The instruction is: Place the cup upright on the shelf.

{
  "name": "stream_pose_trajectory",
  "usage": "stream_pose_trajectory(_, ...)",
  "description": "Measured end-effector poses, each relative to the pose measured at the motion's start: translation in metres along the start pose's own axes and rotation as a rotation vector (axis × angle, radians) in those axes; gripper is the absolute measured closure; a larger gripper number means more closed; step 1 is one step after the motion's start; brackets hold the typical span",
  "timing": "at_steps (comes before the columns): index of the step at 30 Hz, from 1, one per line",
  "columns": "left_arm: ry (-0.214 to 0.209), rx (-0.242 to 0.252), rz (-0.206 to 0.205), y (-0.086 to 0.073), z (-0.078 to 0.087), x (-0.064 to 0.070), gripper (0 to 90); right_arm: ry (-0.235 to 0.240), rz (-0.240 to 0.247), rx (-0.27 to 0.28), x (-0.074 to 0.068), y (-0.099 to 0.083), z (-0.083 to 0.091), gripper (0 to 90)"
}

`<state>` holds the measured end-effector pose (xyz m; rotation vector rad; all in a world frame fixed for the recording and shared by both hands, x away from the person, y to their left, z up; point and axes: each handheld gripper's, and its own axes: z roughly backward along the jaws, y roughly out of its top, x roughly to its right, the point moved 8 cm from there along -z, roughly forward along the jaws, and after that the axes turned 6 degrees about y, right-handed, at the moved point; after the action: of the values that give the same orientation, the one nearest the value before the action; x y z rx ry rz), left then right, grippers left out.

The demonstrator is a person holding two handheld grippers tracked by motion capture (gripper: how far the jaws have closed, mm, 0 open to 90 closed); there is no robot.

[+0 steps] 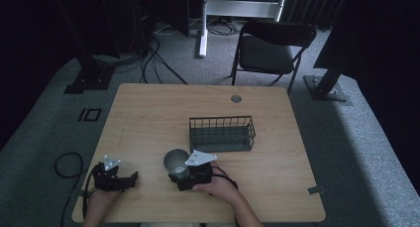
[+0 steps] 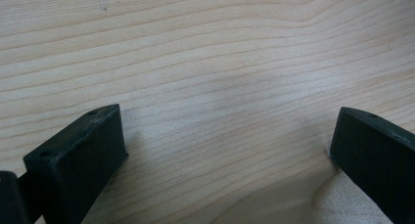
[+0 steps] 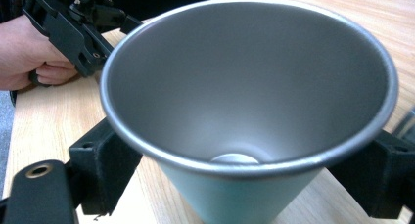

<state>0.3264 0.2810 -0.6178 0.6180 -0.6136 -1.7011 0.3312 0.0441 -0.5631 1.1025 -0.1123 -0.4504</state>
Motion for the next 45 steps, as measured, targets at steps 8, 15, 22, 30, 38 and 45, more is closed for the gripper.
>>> stream_pose_trajectory(8, 0.001, -0.001, -0.001, 0.0, 0.0, 0.0, 0.5, -0.009, 0.004, 0.004, -0.002, 0.012, -0.002, 14.9)
stream_pose_trajectory(15, 0.001, -0.001, 0.0, 0.0, 0.0, 0.0, 0.5, -0.024, 0.001, 0.034, 0.0, 0.031, 0.007, 15.0)
stream_pose_trajectory(22, 0.001, 0.0, 0.0, 0.0, 0.0, 0.0, 0.5, -0.041, 0.022, 0.063, 0.002, 0.054, 0.019, 15.0)
stream_pose_trajectory(30, 0.0, 0.0, 0.0, 0.0, 0.0, 0.0, 0.5, -0.095, 0.024, 0.085, 0.009, 0.077, 0.032, 15.0)
stream_pose_trajectory(38, -0.001, 0.0, 0.001, 0.0, 0.0, 0.0, 0.5, -0.168, 0.009, 0.141, 0.023, 0.095, 0.048, 15.1)
stream_pose_trajectory(45, 0.0, 0.001, 0.0, 0.0, 0.0, 0.0, 0.5, -0.248, -0.025, 0.183, 0.04, 0.104, 0.064, 15.1)
